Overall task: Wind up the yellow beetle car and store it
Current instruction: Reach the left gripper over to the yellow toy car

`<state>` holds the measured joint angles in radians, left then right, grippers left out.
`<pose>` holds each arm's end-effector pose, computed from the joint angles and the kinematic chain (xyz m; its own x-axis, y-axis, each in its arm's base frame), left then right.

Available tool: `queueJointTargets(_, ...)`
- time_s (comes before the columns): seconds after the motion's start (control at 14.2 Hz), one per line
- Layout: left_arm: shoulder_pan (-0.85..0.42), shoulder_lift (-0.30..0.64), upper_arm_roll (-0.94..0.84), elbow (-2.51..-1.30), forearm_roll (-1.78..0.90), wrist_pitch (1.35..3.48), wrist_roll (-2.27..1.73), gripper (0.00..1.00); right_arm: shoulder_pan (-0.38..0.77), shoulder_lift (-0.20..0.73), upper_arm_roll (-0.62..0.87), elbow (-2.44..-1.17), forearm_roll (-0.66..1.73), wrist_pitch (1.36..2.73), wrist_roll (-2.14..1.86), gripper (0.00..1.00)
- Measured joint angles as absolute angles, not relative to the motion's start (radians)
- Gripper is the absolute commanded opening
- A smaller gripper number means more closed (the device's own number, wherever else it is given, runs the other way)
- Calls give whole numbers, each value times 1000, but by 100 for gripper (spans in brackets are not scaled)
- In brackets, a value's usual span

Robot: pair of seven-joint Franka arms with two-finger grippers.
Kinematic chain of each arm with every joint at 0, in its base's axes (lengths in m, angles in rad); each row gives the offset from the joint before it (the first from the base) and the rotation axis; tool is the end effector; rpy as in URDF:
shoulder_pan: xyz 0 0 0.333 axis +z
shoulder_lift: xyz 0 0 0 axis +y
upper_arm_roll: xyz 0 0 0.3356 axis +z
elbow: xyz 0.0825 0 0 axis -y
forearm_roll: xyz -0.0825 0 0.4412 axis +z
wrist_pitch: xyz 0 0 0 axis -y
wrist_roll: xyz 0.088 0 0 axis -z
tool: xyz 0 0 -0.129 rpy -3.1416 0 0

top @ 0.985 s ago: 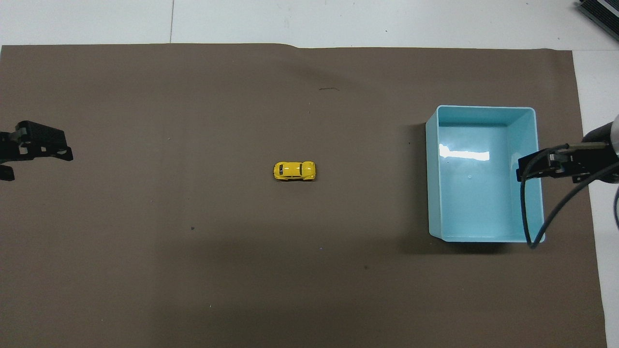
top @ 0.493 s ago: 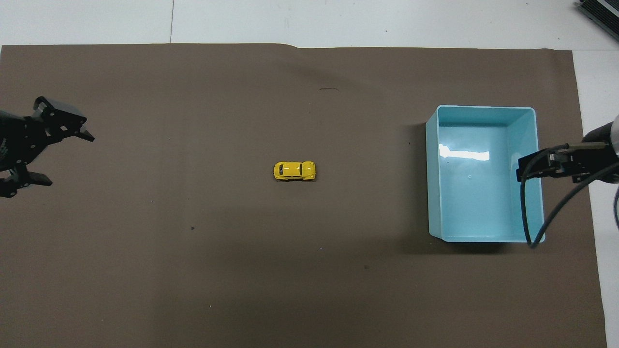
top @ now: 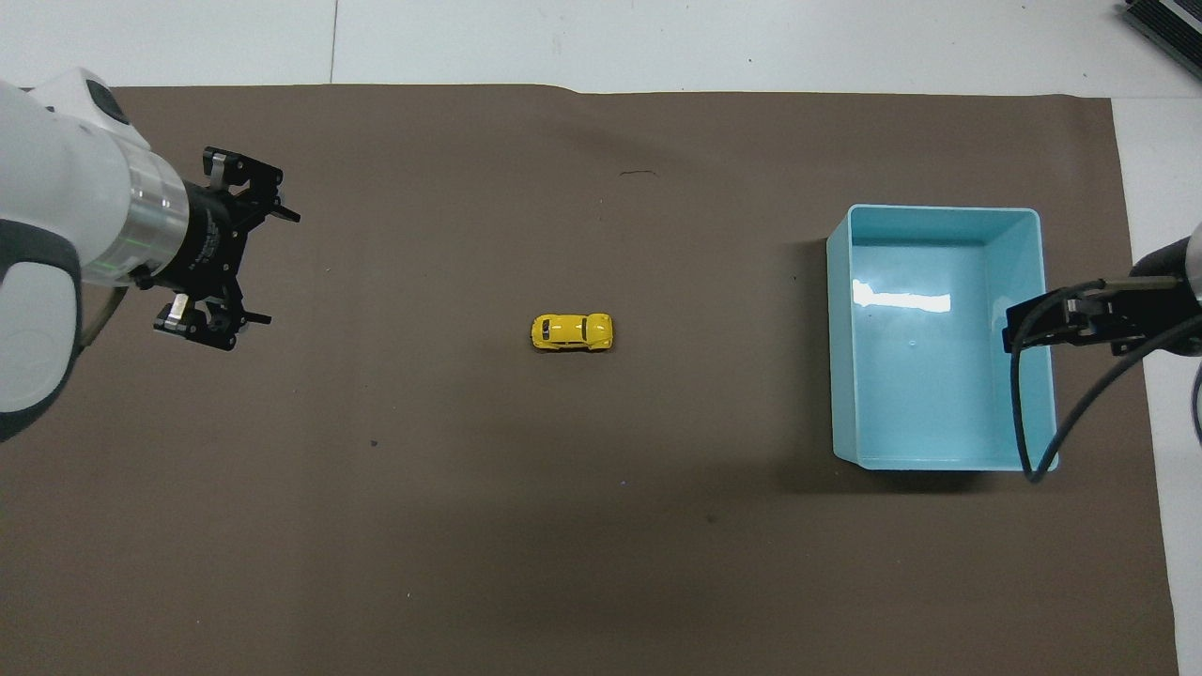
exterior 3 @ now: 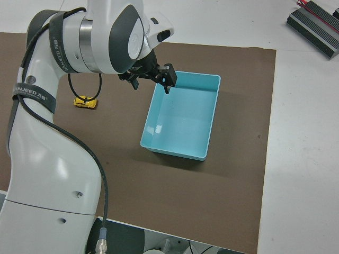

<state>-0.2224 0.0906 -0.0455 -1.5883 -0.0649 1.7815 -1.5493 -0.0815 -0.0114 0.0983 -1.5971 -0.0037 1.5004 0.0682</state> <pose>0.6357 -0.1806 0.5752 0.2778 0.9583 -0.0664 0.9572 -0.2703 0.1035 0.5977 0.0098 0.6094 0.9951 -0.0518 -0.0847 -0.0511 -0.9986 0.0106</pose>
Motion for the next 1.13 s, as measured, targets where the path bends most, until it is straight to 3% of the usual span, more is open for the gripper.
queueJointTargets(1.13, -545, 445, -47, -1593, -60, 2066, -2131, 100, -82, -11, 98, -1597, -4, 1500, 68, 100)
